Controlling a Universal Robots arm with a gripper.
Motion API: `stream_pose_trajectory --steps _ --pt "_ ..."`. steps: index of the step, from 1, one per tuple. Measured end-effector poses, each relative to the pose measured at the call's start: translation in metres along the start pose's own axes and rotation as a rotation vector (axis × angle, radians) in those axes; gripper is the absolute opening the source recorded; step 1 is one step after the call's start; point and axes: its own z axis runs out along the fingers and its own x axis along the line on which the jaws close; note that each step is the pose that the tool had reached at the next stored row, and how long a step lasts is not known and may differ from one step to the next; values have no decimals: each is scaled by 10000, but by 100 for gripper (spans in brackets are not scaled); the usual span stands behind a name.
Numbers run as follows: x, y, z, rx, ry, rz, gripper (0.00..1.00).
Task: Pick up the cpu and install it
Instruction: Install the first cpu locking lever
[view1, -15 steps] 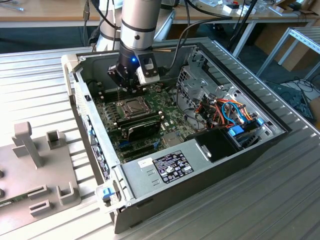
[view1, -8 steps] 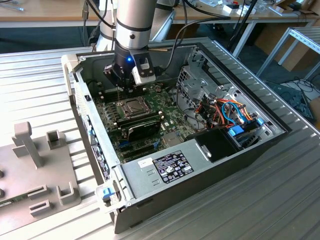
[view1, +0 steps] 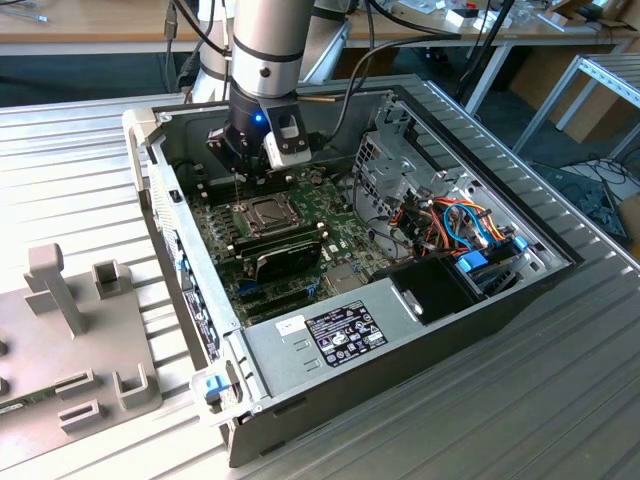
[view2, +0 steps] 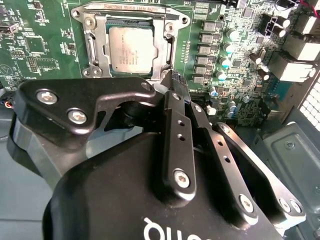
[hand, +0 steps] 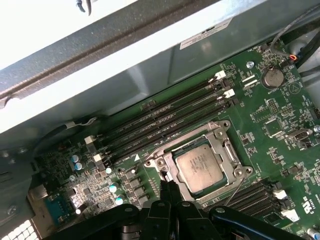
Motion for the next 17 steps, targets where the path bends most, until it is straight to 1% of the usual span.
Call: stream_pose_trajectory --steps 1,2,3,4,7,8,11,13,17 --pt "-1 0 0 -1 5 -1 11" --pt "-1 -1 0 -22 56 -3 11" --pt "-1 -1 1 -49 133 1 11" --pt "-1 0 2 -85 220 4 11" --pt "-1 0 3 -225 507 8 11" --pt "-1 0 4 -270 622 9 11" --pt "-1 1 4 -278 632 10 11" --pt "-1 -1 3 -302 646 8 11" --pt "6 -7 7 -306 646 6 11"
